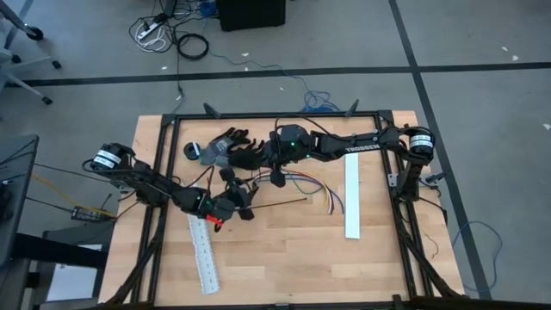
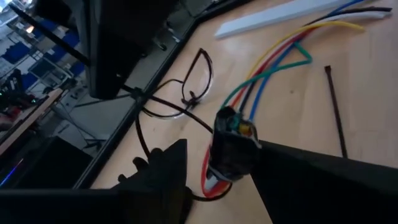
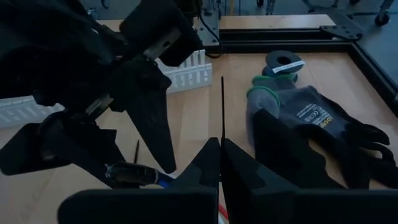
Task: Ziptie cables
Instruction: Wrap the cables together using the black zip
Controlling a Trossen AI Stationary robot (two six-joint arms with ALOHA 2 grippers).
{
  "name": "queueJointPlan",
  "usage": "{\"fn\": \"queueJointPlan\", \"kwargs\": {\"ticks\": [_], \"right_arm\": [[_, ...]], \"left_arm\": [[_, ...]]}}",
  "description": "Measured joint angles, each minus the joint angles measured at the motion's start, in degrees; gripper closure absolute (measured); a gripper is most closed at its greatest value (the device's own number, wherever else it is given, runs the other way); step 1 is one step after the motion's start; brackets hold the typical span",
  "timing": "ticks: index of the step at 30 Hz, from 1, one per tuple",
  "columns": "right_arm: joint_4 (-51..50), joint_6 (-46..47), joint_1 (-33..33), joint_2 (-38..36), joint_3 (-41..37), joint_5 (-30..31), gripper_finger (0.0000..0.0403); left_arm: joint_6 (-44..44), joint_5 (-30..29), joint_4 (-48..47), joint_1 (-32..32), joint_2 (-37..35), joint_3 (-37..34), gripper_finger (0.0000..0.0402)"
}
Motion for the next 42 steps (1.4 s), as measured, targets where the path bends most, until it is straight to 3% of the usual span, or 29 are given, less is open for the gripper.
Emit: {"fn": "queueJointPlan", "kwargs": {"ticks": [7, 12, 19, 28, 37, 42], "right_arm": [[-0.02, 0.02, 0.00, 0.01, -0.01, 0.03, 0.0403], [-0.13, 0.08, 0.00, 0.02, 0.00, 1.24, 0.0403], [-1.54, 1.37, 0.00, 0.02, 0.00, 2.23, 0.0403], [-2.05, 2.55, 1.06, 0.01, -0.02, 9.02, 0.0403], [-9.29, 5.32, 4.13, -0.78, -0.02, 22.32, 0.0403], [-12.01, 6.37, 5.28, -1.70, -0.04, 24.83, 0.0403]], "left_arm": [[0.43, 0.16, 0.64, 0.10, 0.00, 0.00, 0.0267], [1.82, 0.17, 0.97, 0.07, 0.00, 0.00, 0.0367], [8.21, -5.20, 4.60, -1.82, -1.33, 0.00, 0.0369], [18.46, -14.06, 5.52, -5.79, -11.87, 0.00, 0.0369], [18.22, -24.64, -5.09, -11.27, -20.28, 0.00, 0.0369], [14.88, -27.00, -9.58, -13.36, -21.94, 0.00, 0.0369]]}}
